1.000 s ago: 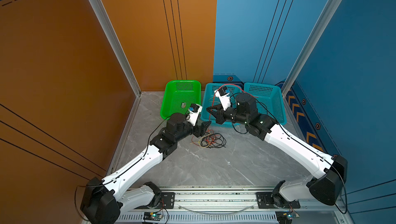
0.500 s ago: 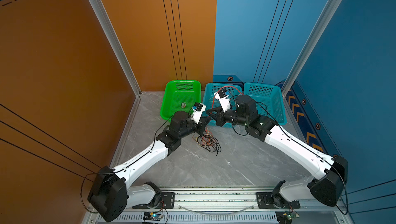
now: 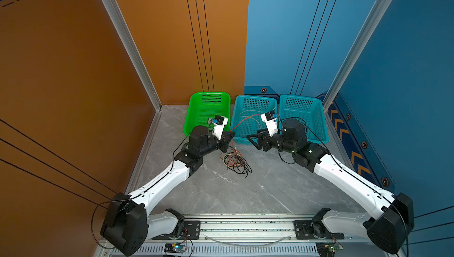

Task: Untangle and sort cables by color
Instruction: Untie the cable.

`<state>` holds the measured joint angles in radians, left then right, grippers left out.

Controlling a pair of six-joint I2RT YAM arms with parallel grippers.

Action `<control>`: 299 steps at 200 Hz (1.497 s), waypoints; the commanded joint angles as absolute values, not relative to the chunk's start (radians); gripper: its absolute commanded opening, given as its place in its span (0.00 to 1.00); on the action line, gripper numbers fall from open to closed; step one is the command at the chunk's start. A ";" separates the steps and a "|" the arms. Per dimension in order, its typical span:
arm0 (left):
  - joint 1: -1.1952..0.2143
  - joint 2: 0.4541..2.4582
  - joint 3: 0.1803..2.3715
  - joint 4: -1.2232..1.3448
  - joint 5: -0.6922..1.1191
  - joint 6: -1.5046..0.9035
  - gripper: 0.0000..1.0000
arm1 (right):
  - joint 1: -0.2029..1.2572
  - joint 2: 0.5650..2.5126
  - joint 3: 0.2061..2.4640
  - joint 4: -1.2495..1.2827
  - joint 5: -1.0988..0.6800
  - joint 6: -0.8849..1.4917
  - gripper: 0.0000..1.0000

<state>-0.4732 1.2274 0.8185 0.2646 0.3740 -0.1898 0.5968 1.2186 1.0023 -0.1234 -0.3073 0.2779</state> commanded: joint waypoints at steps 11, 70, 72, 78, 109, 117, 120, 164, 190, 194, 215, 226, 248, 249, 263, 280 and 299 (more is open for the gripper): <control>-0.471 1.201 0.833 0.261 0.425 -0.215 0.00 | 0.608 1.173 0.843 -0.072 -0.315 0.269 0.78; -0.493 1.223 0.866 0.262 0.445 -0.234 0.00 | 0.695 1.337 0.824 0.083 -0.270 0.265 0.86; -0.494 1.223 0.866 0.262 0.445 -0.235 0.00 | 0.709 1.348 0.829 0.084 -0.268 0.264 0.86; -0.500 1.221 0.865 0.262 0.444 -0.236 0.00 | 0.730 1.377 0.844 0.086 -0.262 0.259 0.86; -0.523 1.212 0.872 0.245 0.430 -0.241 0.00 | 0.773 1.507 0.920 0.088 -0.199 0.245 0.89; -0.528 1.212 0.876 0.240 0.430 -0.242 0.00 | 0.785 1.528 0.928 0.091 -0.166 0.245 0.89; -0.529 1.211 0.877 0.238 0.431 -0.242 0.00 | 0.789 1.535 0.931 0.095 -0.157 0.245 0.89; -0.541 1.196 0.882 0.238 0.437 -0.272 0.00 | 0.829 1.610 0.968 0.092 0.038 0.232 0.88; -0.552 1.189 0.887 0.238 0.444 -0.287 0.00 | 0.833 1.646 0.974 0.131 0.104 0.224 0.86; -0.553 1.189 0.888 0.237 0.442 -0.288 0.00 | 0.833 1.654 0.976 0.134 0.108 0.219 0.85; -0.554 1.179 0.891 0.233 0.450 -0.300 0.00 | 0.830 1.682 0.985 0.138 0.134 0.212 0.84; -0.554 1.168 0.894 0.221 0.454 -0.302 0.00 | 0.828 1.692 0.981 0.150 0.143 0.212 0.84; -0.554 1.145 0.893 0.219 0.458 -0.323 0.00 | 0.825 1.711 0.977 0.176 0.166 0.212 0.82; -0.554 1.145 0.894 0.219 0.459 -0.325 0.00 | 0.825 1.712 0.977 0.176 0.166 0.211 0.82; -0.554 1.131 0.913 0.213 0.480 -0.349 0.00 | 0.825 1.730 0.986 0.169 0.178 0.209 0.81; -0.554 1.103 0.949 0.184 0.501 -0.362 0.00 | 0.824 1.744 0.974 0.170 0.187 0.206 0.80; -0.552 1.066 1.007 0.126 0.500 -0.358 0.00 | 0.824 1.750 0.947 0.190 0.190 0.213 0.79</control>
